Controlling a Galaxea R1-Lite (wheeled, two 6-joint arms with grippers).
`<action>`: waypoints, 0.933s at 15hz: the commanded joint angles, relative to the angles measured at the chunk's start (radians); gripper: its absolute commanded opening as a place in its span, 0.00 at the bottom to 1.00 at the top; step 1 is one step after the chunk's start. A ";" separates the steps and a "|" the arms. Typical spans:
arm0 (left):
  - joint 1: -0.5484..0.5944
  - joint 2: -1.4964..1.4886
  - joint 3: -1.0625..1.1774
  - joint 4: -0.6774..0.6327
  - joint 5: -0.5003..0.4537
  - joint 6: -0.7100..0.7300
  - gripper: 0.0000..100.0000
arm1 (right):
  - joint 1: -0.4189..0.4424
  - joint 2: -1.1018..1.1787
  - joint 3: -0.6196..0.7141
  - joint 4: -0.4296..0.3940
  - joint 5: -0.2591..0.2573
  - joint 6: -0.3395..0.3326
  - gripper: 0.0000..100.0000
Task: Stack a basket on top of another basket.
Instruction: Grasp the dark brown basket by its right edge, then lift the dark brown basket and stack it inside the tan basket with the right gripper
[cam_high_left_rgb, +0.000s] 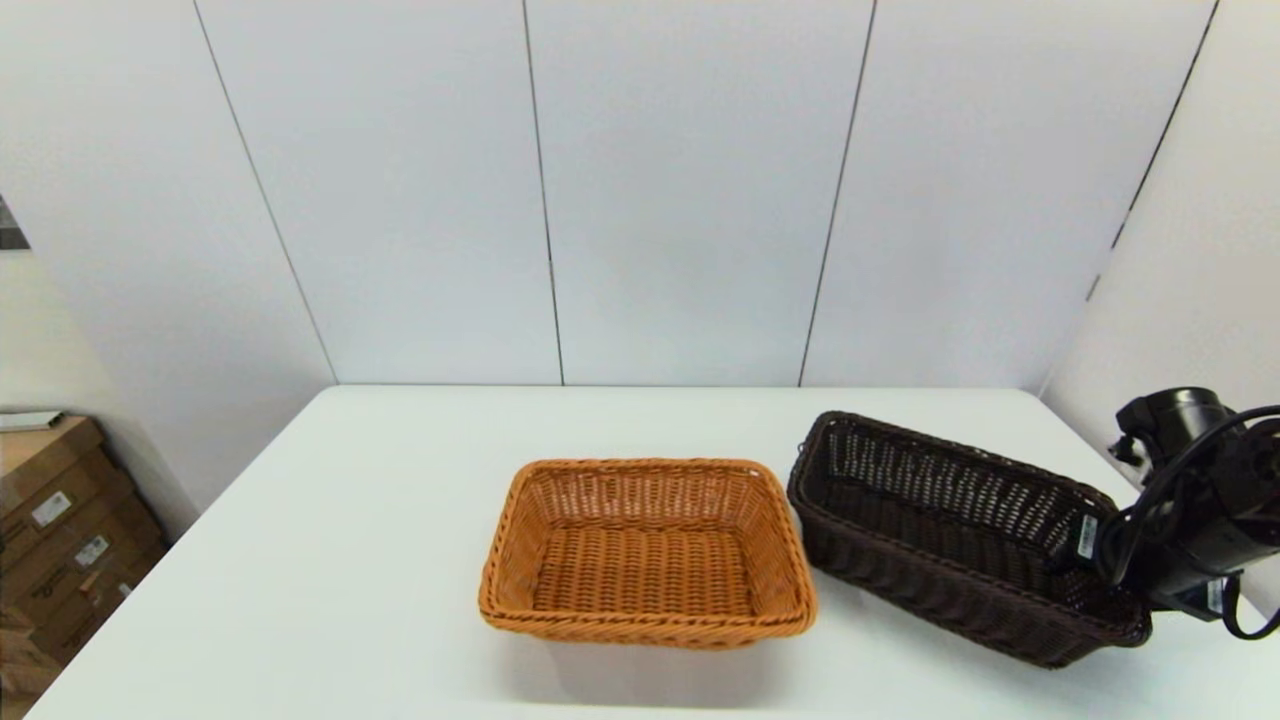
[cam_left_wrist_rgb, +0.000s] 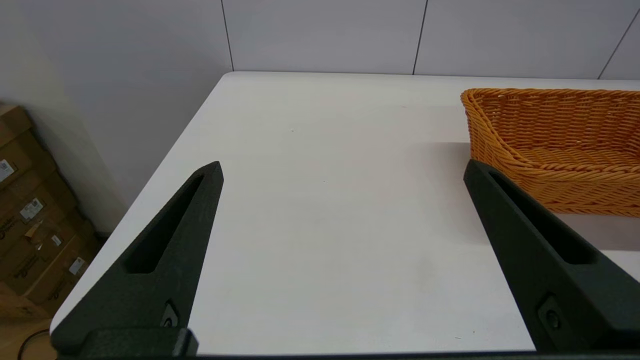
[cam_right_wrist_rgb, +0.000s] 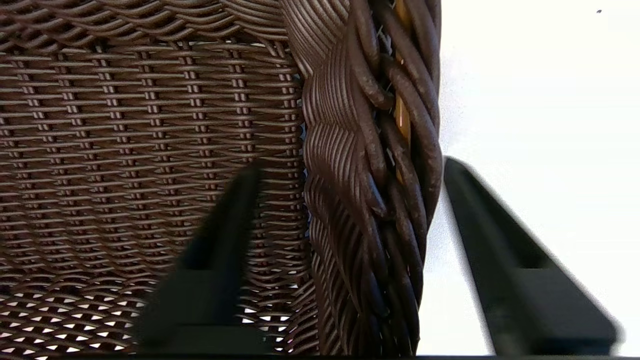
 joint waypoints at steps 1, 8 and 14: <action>0.000 0.000 0.000 0.001 0.001 -0.001 1.00 | -0.001 -0.004 -0.004 0.001 0.002 0.002 0.00; 0.000 0.000 0.000 0.001 0.001 -0.001 1.00 | -0.046 0.005 -0.036 0.002 0.010 0.009 0.00; 0.000 0.000 0.000 -0.001 0.001 -0.001 1.00 | -0.139 -0.001 -0.130 0.024 0.110 0.059 0.00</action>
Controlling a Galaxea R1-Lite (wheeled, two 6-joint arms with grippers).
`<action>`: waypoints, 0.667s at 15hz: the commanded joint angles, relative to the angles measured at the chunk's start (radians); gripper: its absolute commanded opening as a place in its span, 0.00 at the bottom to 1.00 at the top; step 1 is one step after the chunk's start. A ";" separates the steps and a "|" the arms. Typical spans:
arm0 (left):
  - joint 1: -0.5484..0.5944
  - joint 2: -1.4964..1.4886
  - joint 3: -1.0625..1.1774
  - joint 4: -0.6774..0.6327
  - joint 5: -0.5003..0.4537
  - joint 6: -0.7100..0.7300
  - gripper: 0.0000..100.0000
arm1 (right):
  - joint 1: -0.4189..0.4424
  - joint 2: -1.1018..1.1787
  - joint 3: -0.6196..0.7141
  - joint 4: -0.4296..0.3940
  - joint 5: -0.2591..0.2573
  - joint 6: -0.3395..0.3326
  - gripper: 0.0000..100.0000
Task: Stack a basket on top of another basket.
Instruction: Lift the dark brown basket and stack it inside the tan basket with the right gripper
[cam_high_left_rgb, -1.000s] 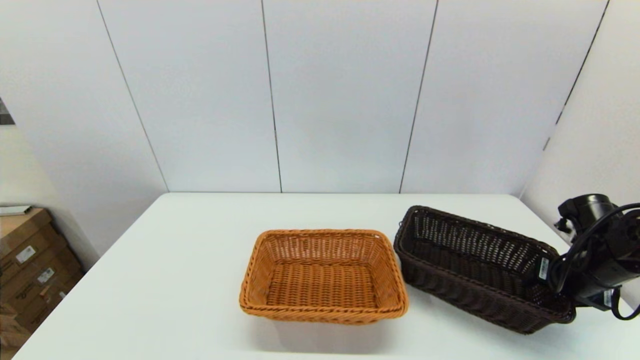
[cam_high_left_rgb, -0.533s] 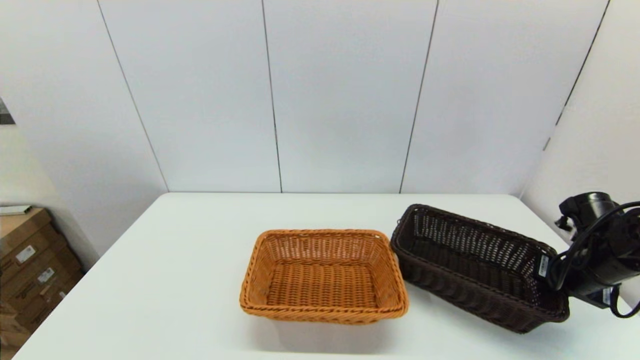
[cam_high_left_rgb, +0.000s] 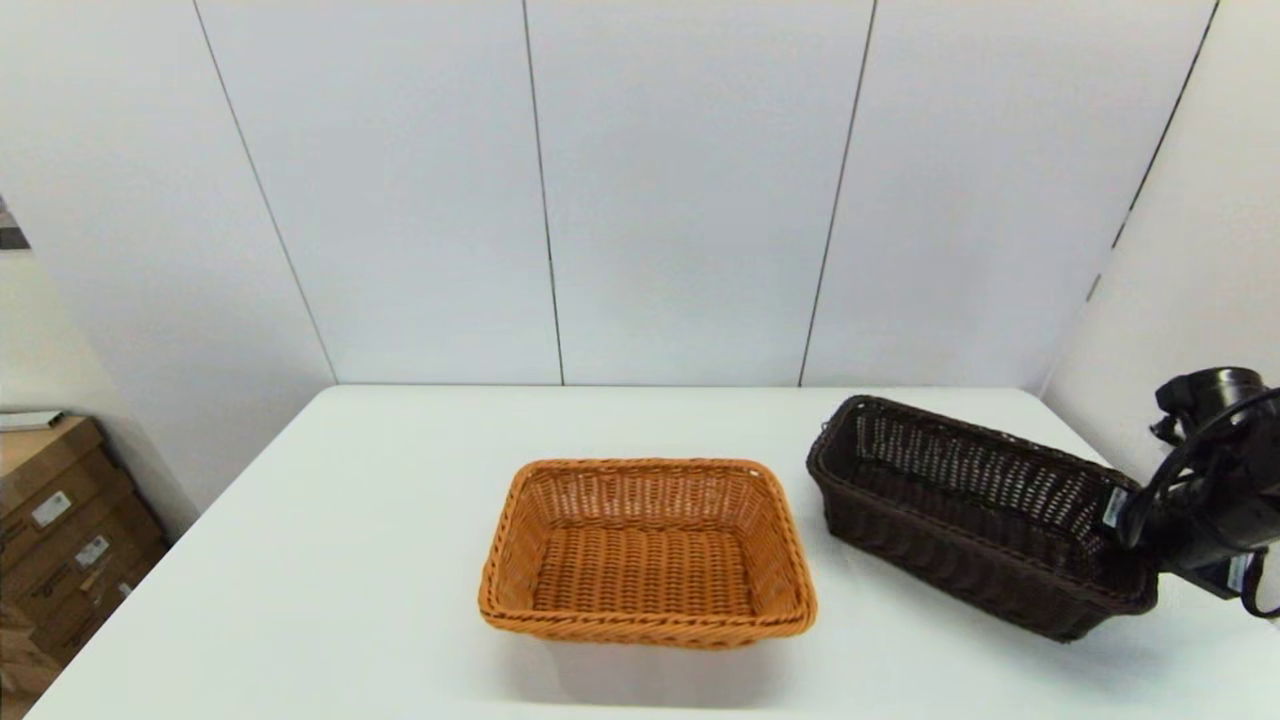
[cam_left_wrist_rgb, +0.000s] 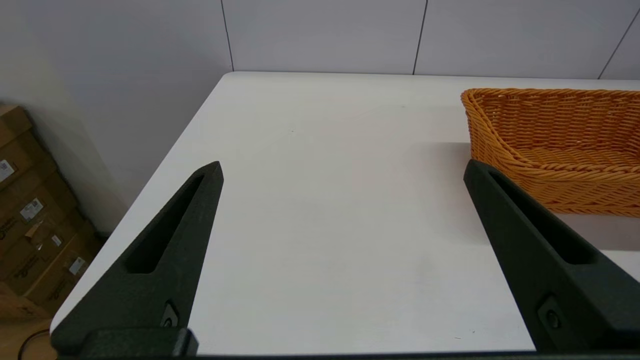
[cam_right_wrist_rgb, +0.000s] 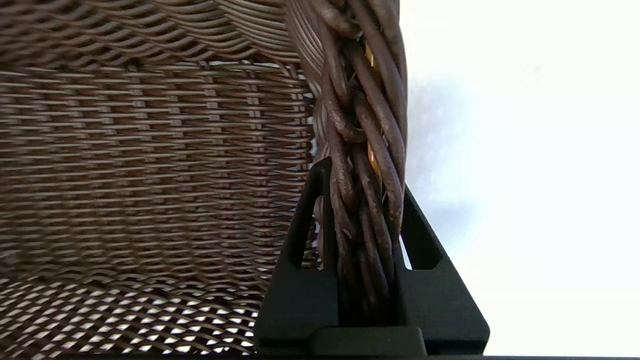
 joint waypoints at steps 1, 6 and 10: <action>0.000 0.000 0.000 -0.001 0.001 -0.001 1.00 | -0.057 -0.033 -0.050 0.012 0.110 0.023 0.00; 0.000 0.000 0.000 0.001 0.001 -0.001 1.00 | -0.066 -0.085 -0.156 0.136 0.189 0.040 0.00; 0.000 0.000 0.000 -0.001 0.001 -0.001 1.00 | -0.105 -0.116 -0.243 0.250 0.347 0.055 0.00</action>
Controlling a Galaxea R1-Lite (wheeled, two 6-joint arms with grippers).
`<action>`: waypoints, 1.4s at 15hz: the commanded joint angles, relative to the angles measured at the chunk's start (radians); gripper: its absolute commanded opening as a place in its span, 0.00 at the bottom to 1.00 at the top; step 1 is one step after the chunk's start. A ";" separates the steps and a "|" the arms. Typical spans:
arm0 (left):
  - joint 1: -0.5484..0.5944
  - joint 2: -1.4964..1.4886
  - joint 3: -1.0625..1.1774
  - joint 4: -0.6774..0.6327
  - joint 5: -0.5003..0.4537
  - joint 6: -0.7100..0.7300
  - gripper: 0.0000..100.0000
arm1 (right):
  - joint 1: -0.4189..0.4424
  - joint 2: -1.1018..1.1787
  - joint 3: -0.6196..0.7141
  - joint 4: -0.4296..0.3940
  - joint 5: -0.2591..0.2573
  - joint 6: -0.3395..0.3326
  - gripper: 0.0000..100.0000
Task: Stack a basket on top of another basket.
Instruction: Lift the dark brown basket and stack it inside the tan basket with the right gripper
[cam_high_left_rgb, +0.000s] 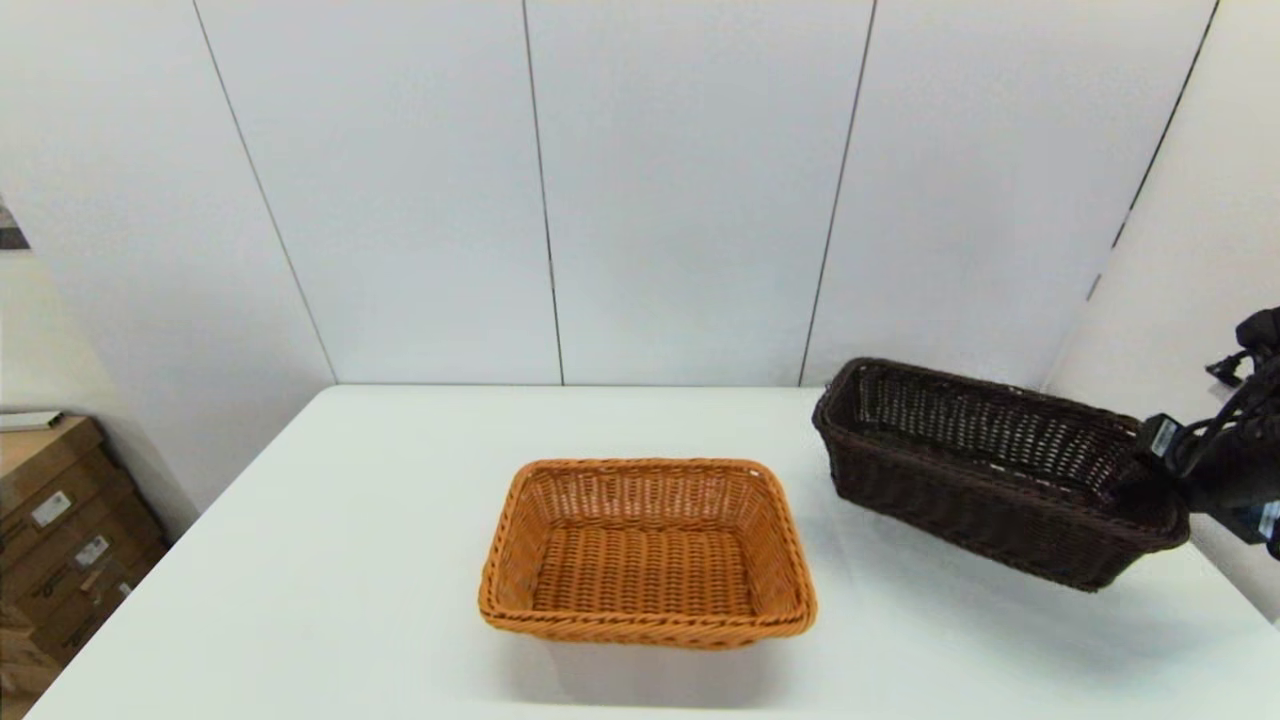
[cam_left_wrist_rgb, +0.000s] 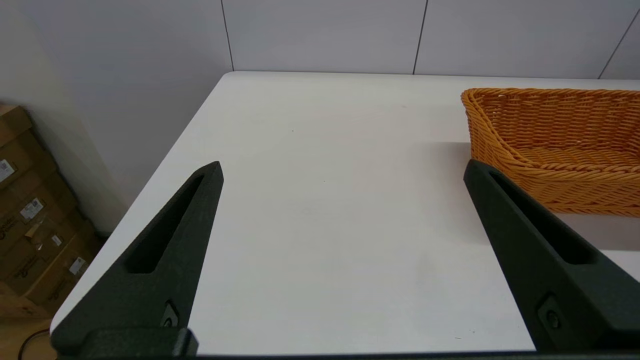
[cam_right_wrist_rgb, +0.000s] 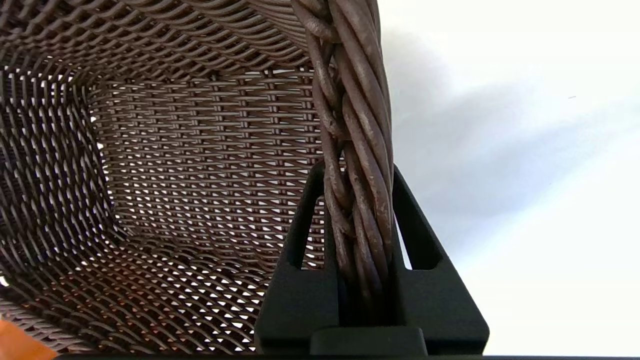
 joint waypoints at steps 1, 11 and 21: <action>0.000 0.000 0.000 0.001 0.001 -0.001 1.00 | -0.031 -0.033 -0.056 0.053 0.112 0.016 0.00; 0.000 0.000 0.000 -0.001 0.001 -0.001 1.00 | 0.222 -0.115 -0.144 0.213 0.244 -0.005 0.00; 0.000 0.000 0.000 0.001 0.001 -0.001 1.00 | 0.598 -0.033 -0.254 0.248 0.175 -0.025 0.00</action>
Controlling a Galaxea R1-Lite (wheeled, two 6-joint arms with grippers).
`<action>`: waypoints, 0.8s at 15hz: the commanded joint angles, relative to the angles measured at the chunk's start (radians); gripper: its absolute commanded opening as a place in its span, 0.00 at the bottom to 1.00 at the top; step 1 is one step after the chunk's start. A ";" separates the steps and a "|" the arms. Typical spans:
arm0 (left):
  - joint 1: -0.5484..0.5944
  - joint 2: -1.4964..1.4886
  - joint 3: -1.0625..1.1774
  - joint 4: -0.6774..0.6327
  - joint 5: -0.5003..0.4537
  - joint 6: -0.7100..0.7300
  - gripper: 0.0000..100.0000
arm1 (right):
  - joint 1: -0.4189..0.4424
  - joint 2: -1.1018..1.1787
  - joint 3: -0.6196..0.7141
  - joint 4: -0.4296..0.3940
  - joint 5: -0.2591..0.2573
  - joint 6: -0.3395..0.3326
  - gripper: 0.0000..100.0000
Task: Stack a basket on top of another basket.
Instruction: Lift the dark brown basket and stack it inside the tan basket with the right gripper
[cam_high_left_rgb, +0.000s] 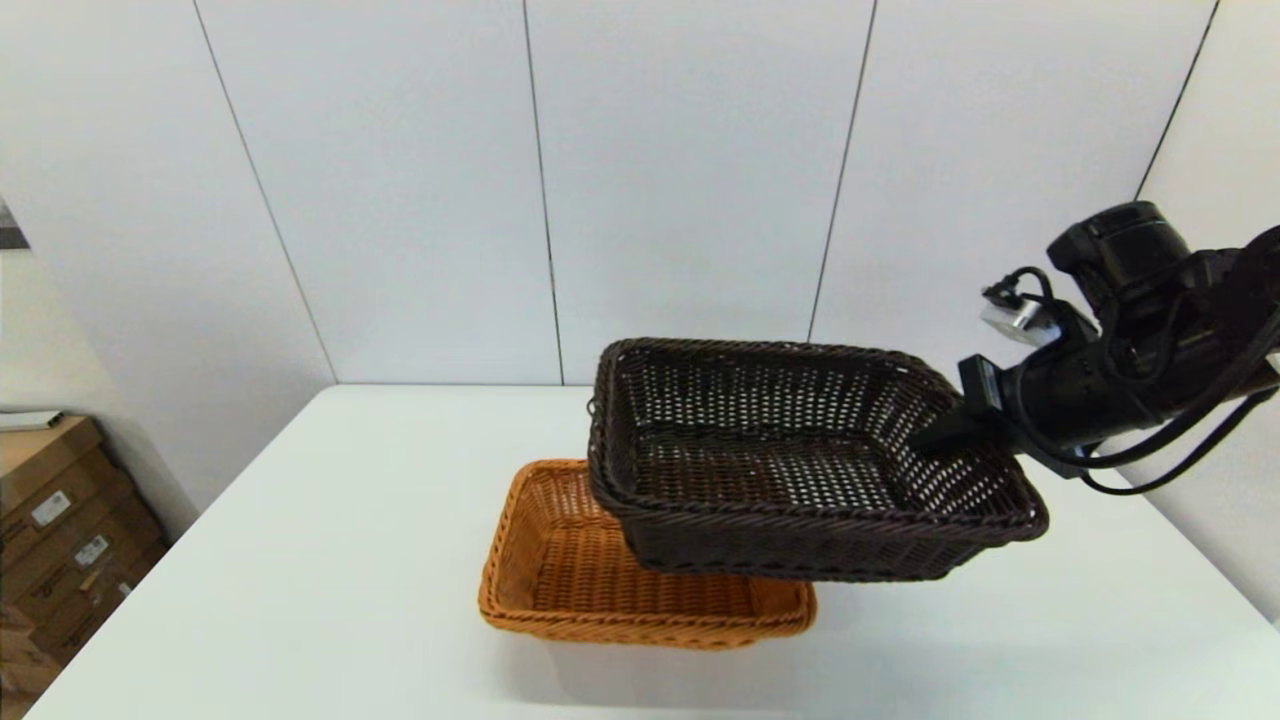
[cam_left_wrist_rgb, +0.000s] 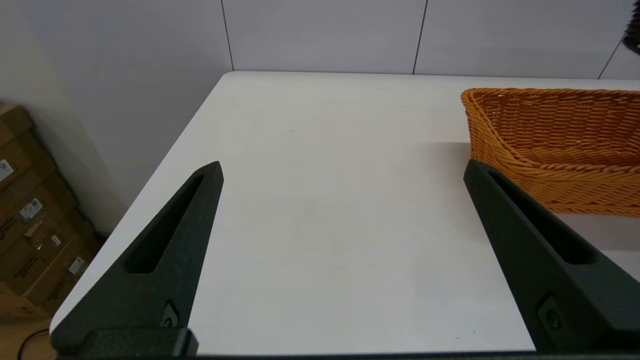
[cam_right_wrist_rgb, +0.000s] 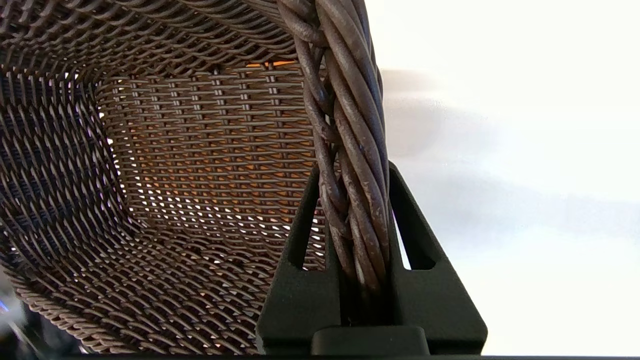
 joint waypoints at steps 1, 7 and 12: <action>0.000 0.000 0.000 0.001 0.001 0.000 1.00 | 0.105 0.074 -0.093 0.040 -0.021 0.017 0.00; 0.000 0.000 0.000 -0.001 0.001 0.000 1.00 | 0.162 0.186 -0.217 0.104 -0.116 0.066 0.00; 0.000 0.000 0.000 -0.001 0.001 0.000 1.00 | 0.216 0.214 -0.243 0.101 -0.117 0.096 0.00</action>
